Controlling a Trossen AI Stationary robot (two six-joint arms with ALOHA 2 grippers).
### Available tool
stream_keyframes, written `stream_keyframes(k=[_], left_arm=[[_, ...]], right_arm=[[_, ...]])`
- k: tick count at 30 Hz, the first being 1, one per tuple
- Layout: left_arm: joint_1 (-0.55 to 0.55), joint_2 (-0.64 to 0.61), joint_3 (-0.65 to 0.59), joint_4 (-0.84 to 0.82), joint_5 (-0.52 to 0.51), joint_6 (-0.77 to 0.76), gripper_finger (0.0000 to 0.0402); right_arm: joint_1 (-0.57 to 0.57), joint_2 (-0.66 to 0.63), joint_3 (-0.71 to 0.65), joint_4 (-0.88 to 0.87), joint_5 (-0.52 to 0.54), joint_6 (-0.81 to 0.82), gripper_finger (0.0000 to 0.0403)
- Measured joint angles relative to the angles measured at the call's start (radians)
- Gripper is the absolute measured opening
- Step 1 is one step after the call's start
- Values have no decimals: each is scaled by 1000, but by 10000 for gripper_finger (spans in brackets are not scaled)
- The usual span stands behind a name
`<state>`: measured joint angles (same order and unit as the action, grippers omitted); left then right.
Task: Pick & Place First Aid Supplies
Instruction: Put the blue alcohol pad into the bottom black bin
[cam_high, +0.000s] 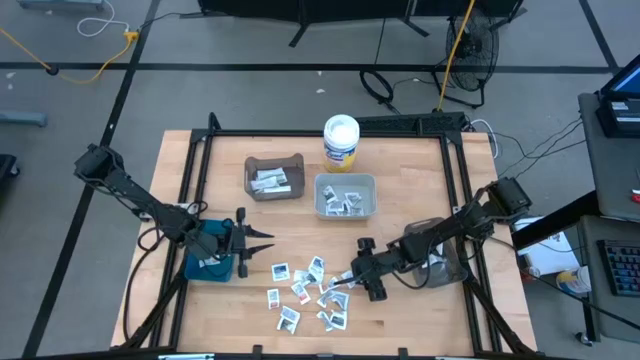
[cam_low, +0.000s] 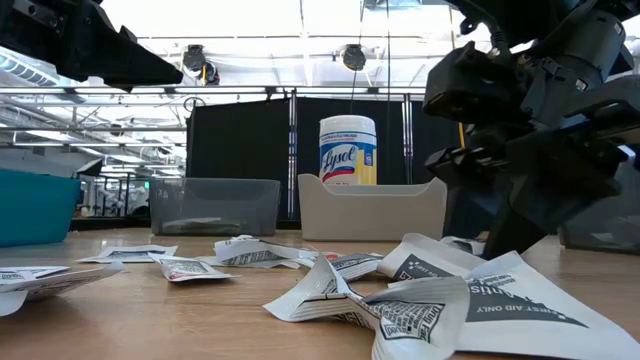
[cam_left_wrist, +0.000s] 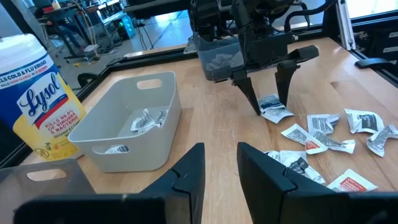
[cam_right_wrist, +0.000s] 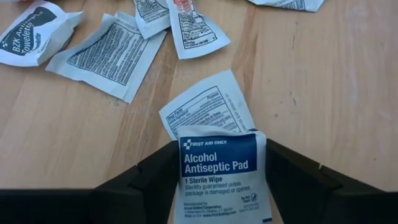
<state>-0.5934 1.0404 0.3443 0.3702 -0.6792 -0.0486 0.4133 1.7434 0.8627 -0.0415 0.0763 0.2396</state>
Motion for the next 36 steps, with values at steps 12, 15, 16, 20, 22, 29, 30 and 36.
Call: stream_keyframes(k=[12,15,16,20,22,29,30,36], left_arm=[[0,0,0,0,0,-4,97],[0,0,0,0,0,-5,97],[0,0,0,0,0,-6,97],[0,0,0,0,0,-6,97],[0,0,0,0,0,-5,97],[0,0,0,0,0,-5,97],[0,0,0,0,0,-5,97],[0,0,0,0,0,-5,97]], right_arm=[[2,-66,-3,-31,-9,15,205],[2,-66,-3,-32,-6,15,205],[2,-66,-3,-36,-6,16,205],[0,-66,-3,-66,-2,45,207],[0,-66,-3,-62,-1,48,207],[1,-68,-3,-62,-3,48,194],[1,-74,-3,-67,-4,48,193],[1,-152,-1,-119,-27,72,192]])
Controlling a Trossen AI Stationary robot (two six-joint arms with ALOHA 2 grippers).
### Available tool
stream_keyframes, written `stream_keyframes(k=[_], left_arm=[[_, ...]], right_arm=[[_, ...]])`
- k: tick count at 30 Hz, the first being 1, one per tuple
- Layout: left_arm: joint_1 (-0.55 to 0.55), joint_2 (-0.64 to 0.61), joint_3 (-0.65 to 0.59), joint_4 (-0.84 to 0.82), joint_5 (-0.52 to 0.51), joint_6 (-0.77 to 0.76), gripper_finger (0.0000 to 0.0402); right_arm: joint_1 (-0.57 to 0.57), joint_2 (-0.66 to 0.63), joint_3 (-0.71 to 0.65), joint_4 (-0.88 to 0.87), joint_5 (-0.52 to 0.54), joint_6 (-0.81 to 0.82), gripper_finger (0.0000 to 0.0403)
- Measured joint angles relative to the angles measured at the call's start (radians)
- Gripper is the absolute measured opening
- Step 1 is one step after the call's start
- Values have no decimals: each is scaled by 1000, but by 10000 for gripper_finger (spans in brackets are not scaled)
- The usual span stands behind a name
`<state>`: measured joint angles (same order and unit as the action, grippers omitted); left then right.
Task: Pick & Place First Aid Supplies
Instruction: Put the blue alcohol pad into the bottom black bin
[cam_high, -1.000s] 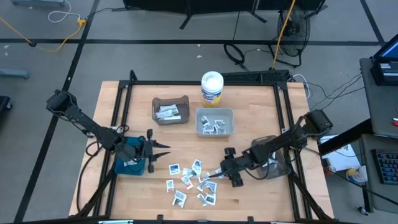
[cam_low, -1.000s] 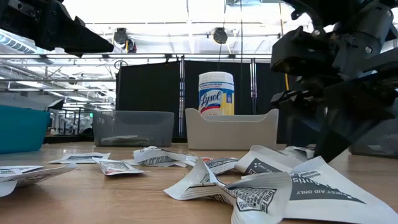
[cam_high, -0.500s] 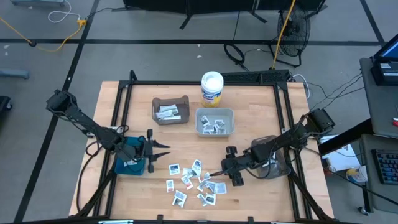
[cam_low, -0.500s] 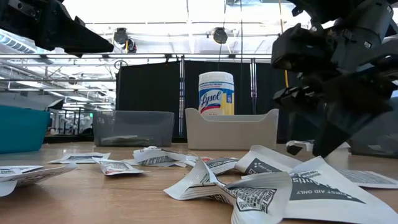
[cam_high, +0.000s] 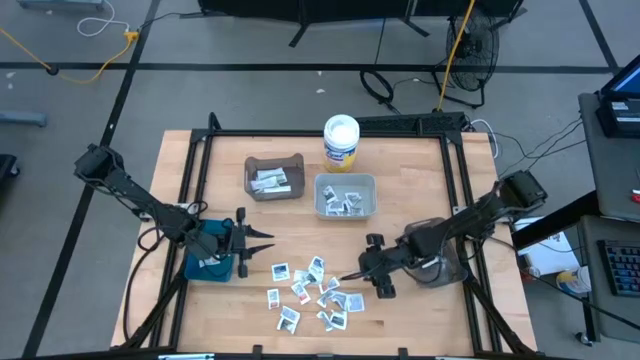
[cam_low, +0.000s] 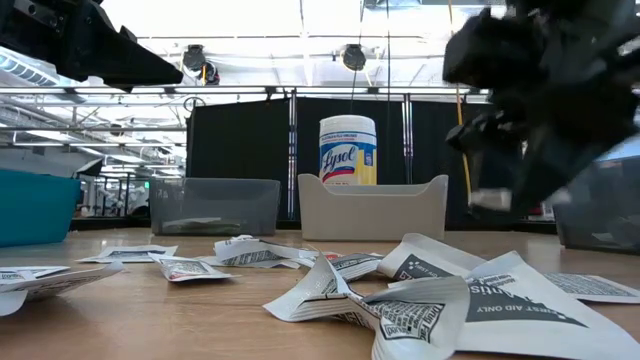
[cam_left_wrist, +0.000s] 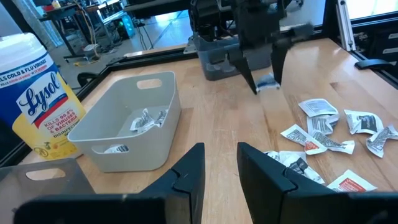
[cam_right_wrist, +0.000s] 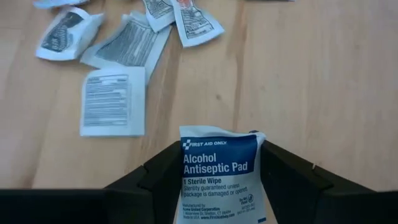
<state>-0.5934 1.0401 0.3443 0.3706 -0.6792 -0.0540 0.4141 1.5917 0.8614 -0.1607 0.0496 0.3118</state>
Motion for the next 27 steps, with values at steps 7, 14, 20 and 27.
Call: stream_keyframes(k=[7,14,20,27], left_arm=[[0,0,0,1,0,-1,97],[0,0,0,1,0,-8,97],[0,0,0,1,0,-10,97],[0,0,0,1,0,-12,97]], right_arm=[[5,-152,1,-112,3,44,182],[8,-309,1,-268,5,148,169],[30,-426,1,-444,59,248,161],[82,-540,1,-644,160,392,159]])
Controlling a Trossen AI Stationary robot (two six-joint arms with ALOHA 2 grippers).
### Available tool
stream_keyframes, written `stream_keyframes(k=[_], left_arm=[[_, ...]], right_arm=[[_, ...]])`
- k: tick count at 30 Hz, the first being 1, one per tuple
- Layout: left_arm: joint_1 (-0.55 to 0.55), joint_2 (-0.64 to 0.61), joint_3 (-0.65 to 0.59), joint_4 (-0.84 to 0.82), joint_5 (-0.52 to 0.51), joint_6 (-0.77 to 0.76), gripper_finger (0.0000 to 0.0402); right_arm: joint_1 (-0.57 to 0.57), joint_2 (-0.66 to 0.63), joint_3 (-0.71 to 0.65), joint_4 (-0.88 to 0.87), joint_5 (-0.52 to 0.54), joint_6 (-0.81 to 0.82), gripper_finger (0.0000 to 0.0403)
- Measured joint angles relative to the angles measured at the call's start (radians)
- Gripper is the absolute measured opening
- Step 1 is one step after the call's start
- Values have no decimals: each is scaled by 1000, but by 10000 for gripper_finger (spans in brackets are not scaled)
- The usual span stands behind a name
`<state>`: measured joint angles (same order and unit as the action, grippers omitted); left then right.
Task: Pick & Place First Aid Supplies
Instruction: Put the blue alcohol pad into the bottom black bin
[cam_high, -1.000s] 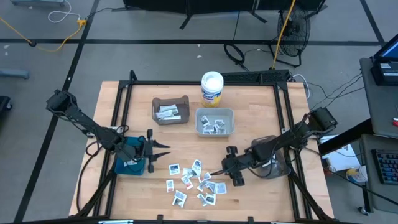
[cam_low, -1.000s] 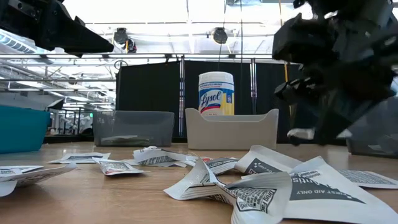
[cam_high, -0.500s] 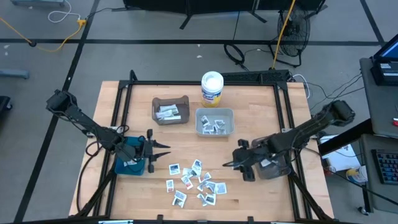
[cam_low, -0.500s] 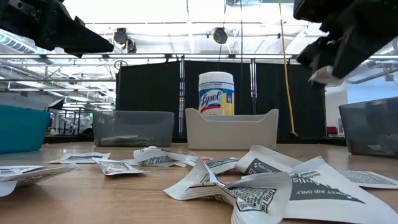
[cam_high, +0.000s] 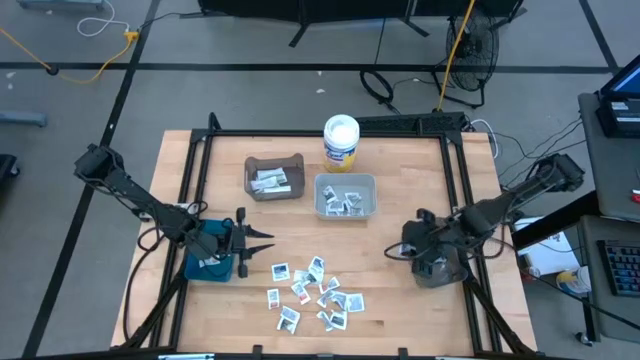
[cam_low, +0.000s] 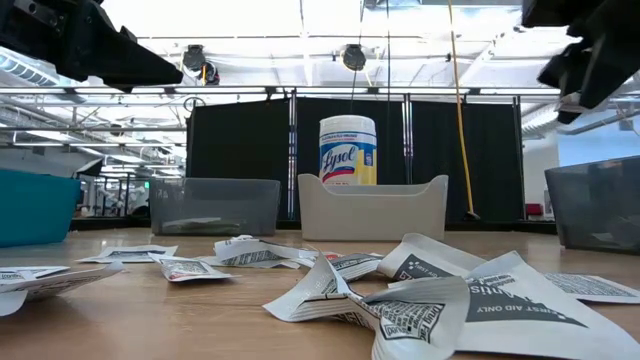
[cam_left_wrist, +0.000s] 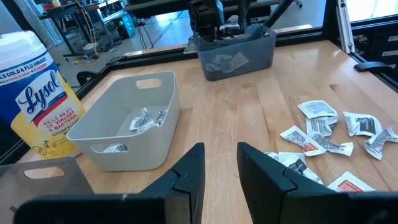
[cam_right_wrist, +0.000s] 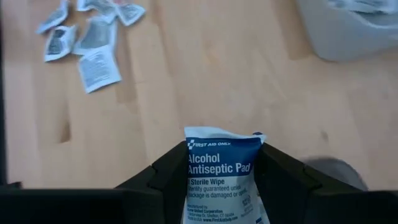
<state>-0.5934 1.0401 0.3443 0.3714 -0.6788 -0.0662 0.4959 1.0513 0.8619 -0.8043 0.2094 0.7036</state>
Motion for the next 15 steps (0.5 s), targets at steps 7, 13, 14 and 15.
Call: stream_keyframes(k=[7,13,14,15], left_arm=[[0,0,0,0,0,-3,97],[0,0,0,0,0,-8,97],[0,0,0,0,0,-8,97],[0,0,0,0,0,-8,97]], right_arm=[[65,-78,-5,-160,73,154,159],[115,-131,-91,-195,82,283,157],[121,-139,-109,-195,80,305,156],[127,-148,-131,-195,79,327,156]])
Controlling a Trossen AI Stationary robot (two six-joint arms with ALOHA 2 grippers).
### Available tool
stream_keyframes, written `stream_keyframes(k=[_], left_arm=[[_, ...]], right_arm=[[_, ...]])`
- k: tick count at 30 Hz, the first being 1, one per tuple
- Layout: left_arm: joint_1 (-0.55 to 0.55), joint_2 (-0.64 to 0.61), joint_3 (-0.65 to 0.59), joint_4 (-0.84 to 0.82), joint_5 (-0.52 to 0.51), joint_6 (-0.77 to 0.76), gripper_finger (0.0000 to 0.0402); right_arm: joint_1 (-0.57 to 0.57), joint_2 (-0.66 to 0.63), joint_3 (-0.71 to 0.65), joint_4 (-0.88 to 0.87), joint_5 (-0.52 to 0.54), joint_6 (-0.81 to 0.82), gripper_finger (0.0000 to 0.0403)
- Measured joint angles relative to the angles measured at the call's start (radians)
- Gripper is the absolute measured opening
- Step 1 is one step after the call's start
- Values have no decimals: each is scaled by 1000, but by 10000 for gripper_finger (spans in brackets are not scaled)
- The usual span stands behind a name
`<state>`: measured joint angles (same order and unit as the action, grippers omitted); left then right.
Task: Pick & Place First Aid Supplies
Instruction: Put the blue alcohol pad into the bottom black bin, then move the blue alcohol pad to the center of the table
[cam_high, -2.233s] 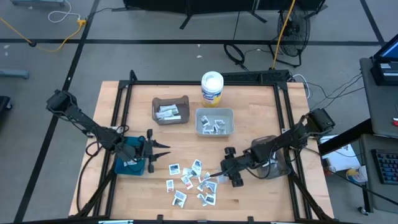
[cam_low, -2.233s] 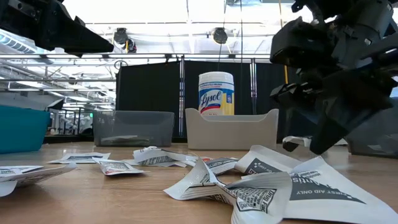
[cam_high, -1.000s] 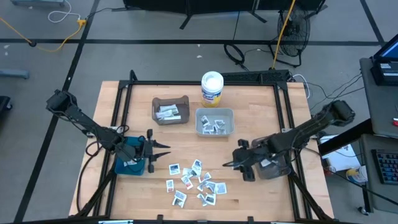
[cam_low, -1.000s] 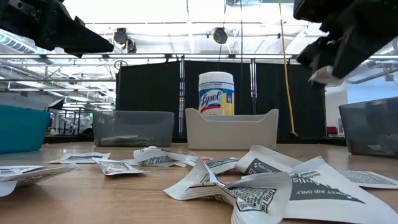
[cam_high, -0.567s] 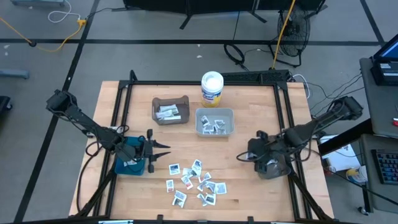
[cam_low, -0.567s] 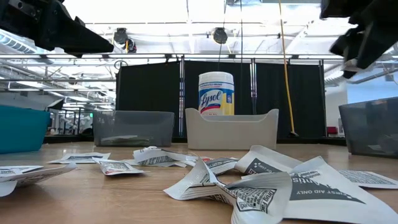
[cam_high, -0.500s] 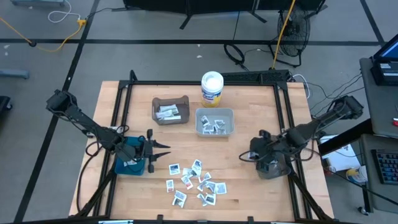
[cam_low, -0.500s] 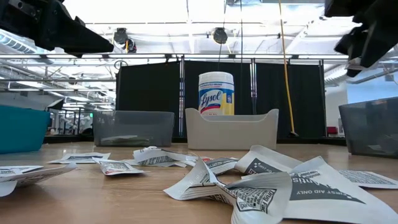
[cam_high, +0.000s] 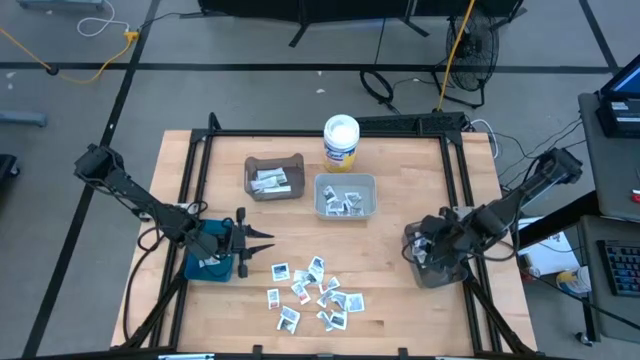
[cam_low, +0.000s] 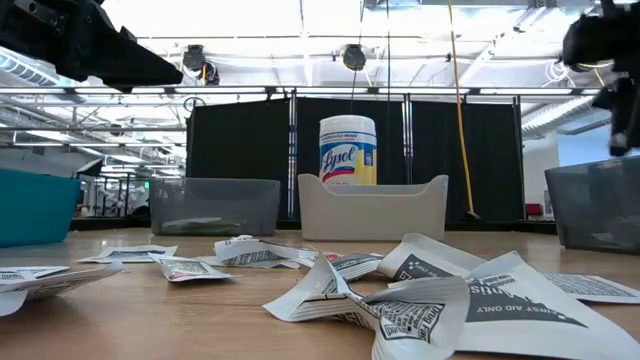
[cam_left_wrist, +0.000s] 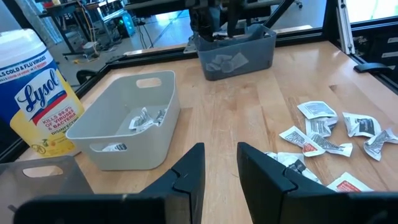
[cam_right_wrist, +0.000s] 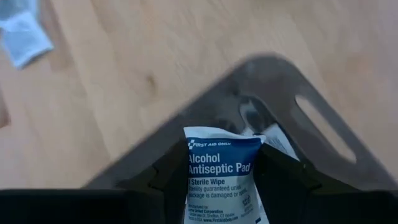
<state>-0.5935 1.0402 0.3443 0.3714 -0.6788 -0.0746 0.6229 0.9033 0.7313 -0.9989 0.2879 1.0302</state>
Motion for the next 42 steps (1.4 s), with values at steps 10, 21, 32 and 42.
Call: stream_keyframes(k=[10,21,32,42], left_arm=[[0,0,0,0,0,-6,97],[0,0,0,0,0,-5,97],[0,0,0,0,0,-7,97],[0,0,0,5,0,-10,97]], right_arm=[[17,-46,-84,7,-28,96,155],[17,-47,-84,7,-23,142,189],[17,-47,-84,6,-23,127,256],[16,-121,-84,18,-23,50,243]])
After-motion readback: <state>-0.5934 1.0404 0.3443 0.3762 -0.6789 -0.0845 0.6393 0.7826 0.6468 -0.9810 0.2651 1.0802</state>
